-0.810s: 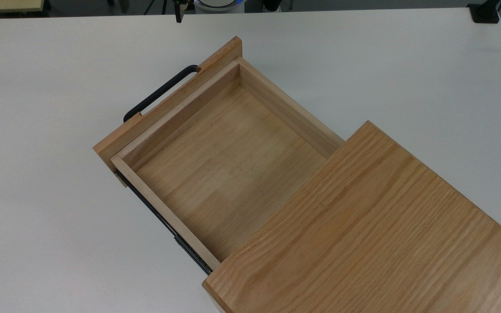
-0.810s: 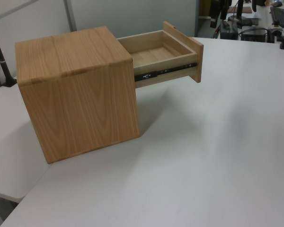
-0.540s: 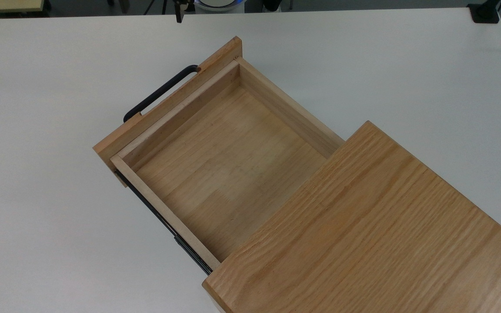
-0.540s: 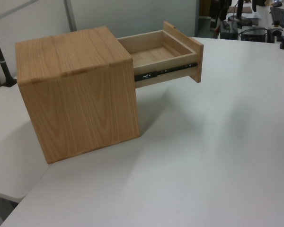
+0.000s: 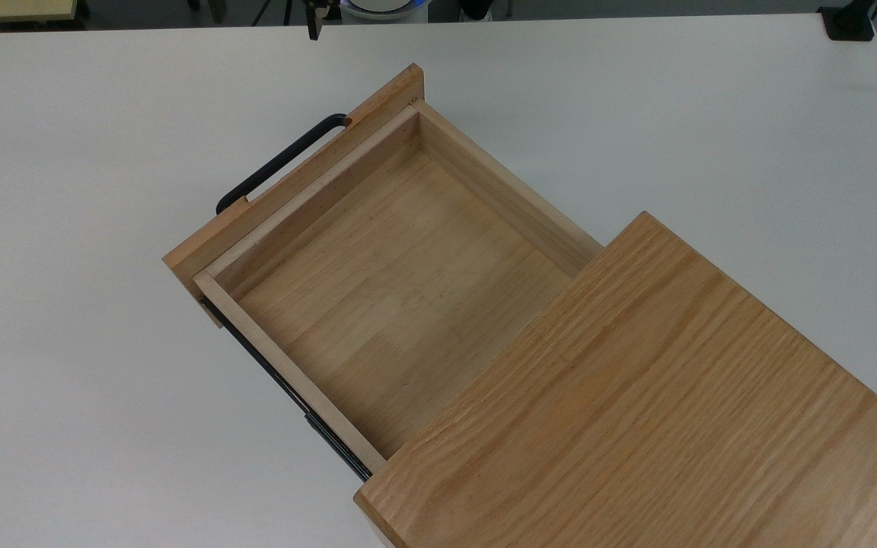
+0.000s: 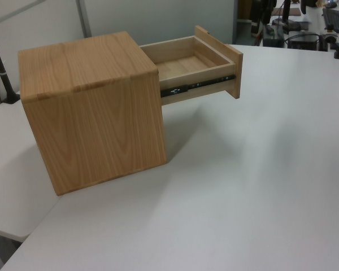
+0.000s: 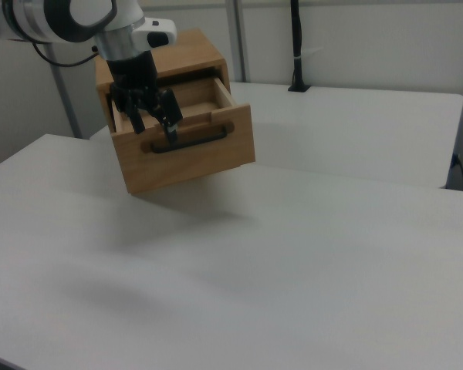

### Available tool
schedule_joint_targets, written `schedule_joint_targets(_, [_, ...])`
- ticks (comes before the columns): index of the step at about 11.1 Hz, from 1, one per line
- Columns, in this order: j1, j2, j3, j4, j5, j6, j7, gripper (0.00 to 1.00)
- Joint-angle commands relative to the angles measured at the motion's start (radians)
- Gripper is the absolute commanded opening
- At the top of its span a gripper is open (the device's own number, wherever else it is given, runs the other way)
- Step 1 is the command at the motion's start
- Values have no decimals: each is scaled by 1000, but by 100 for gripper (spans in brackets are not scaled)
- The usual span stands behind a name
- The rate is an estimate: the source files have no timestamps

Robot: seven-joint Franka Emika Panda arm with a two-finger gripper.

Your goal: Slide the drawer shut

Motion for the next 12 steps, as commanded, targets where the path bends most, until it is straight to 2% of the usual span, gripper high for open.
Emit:
schedule_joint_targets(1, [0,-15,0,-25,-13,32,-15,100])
schedule_joint_targets(2, [-3,-15,-2,-24,-13,32,-44,100])
schedule_joint_targets(3, [-8,-13,-6,-25,-13,30,-137,100])
schedule_joint_targets(5, [-28,-6,-12,-32,-13,24,-485,100])
schedule_joint_targets(6, [-43,11,-14,-32,-13,26,-618,100])
schedule_joint_targets(7, [-45,40,-14,-26,-29,32,-688,100])
schedule_joint_targets(9, [-64,65,-12,-30,-6,70,-713,100])
schedule_joint_targets(10, [-69,77,-18,-30,29,93,-713,48])
schedule_joint_targets(11, [-71,89,-25,-27,99,101,-707,4])
schedule_joint_targets(12, [-71,94,-34,-27,141,128,-696,0])
